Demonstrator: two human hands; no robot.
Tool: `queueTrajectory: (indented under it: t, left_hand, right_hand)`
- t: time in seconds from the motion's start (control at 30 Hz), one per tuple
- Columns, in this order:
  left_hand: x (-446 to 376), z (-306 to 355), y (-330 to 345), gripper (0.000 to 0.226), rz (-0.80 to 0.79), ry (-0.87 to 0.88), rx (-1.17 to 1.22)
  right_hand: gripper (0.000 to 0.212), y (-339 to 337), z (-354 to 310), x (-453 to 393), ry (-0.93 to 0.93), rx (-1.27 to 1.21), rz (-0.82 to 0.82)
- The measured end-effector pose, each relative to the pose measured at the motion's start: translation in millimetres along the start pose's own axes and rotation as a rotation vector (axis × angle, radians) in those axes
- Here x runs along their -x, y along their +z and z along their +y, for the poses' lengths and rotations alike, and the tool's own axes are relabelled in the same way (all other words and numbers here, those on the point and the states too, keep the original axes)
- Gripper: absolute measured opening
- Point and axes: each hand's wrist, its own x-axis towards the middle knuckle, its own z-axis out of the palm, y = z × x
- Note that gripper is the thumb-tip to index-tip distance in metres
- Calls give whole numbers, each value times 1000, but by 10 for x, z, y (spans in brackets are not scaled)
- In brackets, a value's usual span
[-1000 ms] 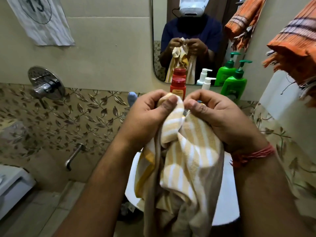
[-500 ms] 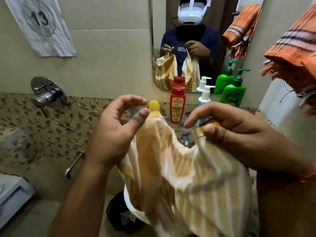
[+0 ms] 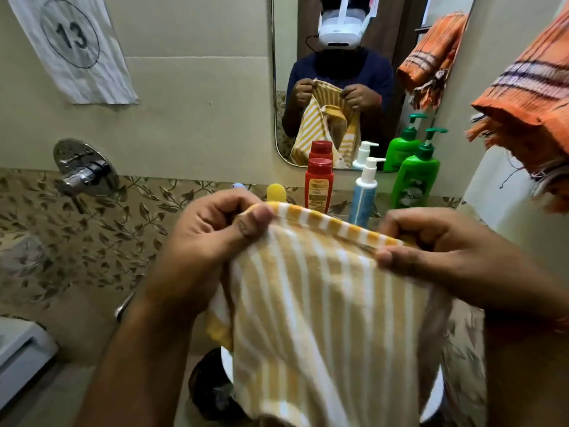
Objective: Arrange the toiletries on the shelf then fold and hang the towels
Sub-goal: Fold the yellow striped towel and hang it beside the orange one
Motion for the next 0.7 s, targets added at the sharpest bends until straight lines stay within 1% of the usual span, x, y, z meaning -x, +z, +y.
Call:
queueTrajectory:
  t: [0.03,0.07,0.1,0.13,0.17,0.2,0.23,0.27,0.3,0.33,0.37,0.43,0.5,0.57,0.6,0.63,0.67,0.7]
  left_hand:
    - [-7,-8,-31,15,60,-8,17]
    - [-24,-35,-44,14,101,-19,-27]
    - [-42,-69,-40,12,94,-41,-139]
    - [-63,-106,-14,5,26,-82,-248]
    - [-88,-129,41,17,-78,-135,-350]
    - [-109,-167,102,32,-190,-176,-398]
    - [-133,-204,175,44,-280,-195,-405]
    - [-148,-232,249,48,-346,-204,-392]
    - [-155,-263,299,43,-397,-202,-374]
    - [-160,-285,339,34,-415,-196,-372]
    - [-161,-308,343,27,-392,-196,-366]
    - [-156,-364,270,28,-258,-177,-341]
    - [-157,-400,156,29,-58,-143,-315]
    - [-174,-417,20,24,189,-125,-211]
    - [-184,-414,-30,22,283,-124,-178]
    - [-188,-405,-60,18,329,-127,-183]
    - [-187,-401,-72,13,309,-141,-223]
    - [-180,-394,-50,10,227,-158,-269]
  right_hand:
    - [16,-29,34,61,19,-109,9]
    - [15,-42,76,99,34,-204,20]
    - [16,-37,101,112,39,-250,20]
    - [17,-10,118,84,36,-232,10]
    - [20,35,113,30,37,-176,-10]
    - [22,92,107,-49,35,-96,-28]
    - [24,152,93,-129,32,-19,-35]
    - [23,203,91,-206,20,39,-26]
    - [23,247,91,-268,11,72,-4]
    - [23,274,115,-307,7,105,24]
    - [25,287,149,-327,8,135,50]
    - [28,246,260,-297,24,145,102]
    - [30,161,384,-182,79,74,126]
    - [29,73,472,-33,144,5,124]
    - [29,39,498,30,170,-18,125]
    - [29,17,505,74,186,-37,126]
    - [29,13,498,86,187,-54,123]
    - [30,28,479,68,176,-65,114]
